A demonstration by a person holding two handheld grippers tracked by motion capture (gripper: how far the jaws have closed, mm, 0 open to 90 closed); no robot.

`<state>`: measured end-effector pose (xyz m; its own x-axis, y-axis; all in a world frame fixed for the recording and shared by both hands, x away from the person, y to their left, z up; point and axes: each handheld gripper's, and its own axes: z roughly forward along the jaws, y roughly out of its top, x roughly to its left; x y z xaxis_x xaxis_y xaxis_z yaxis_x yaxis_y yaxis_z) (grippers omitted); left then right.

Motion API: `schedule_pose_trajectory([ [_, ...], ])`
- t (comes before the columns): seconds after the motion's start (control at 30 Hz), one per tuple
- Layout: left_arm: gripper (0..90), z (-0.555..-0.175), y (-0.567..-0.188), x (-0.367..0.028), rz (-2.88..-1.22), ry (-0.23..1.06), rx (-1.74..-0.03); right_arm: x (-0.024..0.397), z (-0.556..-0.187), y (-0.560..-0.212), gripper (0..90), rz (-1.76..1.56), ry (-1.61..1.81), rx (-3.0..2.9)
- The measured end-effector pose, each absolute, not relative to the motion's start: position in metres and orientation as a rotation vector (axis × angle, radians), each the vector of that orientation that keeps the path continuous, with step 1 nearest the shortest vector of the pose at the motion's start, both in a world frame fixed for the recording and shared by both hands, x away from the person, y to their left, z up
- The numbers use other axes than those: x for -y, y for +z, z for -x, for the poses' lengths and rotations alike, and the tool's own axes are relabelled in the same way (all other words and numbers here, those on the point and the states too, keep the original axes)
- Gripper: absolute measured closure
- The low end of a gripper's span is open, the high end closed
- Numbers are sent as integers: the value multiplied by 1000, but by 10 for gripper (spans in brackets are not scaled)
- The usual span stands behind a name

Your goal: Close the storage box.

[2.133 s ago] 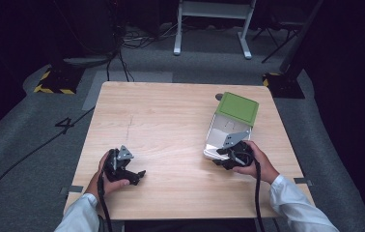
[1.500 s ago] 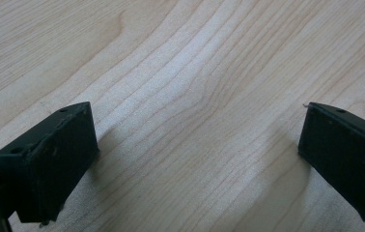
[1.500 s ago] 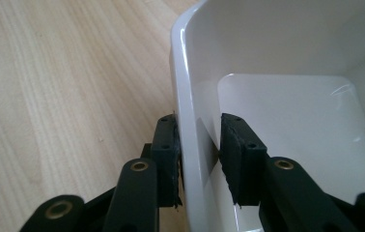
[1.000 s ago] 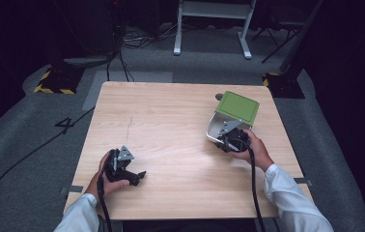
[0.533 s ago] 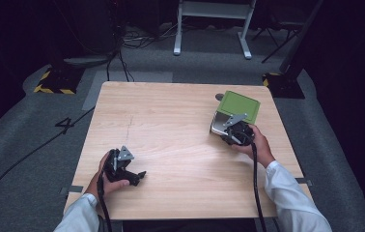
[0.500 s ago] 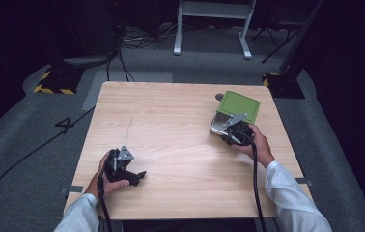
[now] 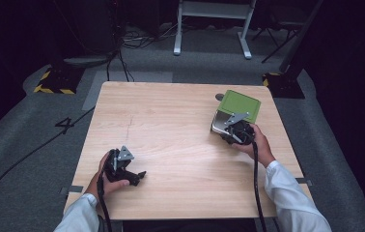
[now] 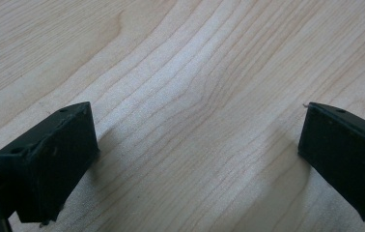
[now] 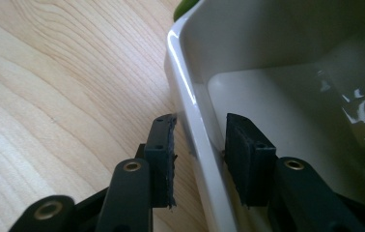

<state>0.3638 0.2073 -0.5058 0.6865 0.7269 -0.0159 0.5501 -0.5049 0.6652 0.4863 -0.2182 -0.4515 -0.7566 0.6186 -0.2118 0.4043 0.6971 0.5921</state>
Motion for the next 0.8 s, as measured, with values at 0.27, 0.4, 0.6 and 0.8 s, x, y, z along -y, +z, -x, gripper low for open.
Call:
schedule_pose_trajectory([
  [0.27, 4, -364, -506, -207, -2242, 351, -974, 219, -484, -447, 622, -779, 765, -2521],
  [0.4, 5, -364, -506, -207, -2242, 351, -974, 220, -482, -445, 587, -782, 783, -2526],
  [0.6, 5, -364, -506, -207, -2242, 351, -974, 221, -478, -440, 505, -776, 811, -2529],
  [0.8, 5, -364, -506, -207, -2242, 351, -974, 220, -473, -436, 409, -759, 817, -2533],
])
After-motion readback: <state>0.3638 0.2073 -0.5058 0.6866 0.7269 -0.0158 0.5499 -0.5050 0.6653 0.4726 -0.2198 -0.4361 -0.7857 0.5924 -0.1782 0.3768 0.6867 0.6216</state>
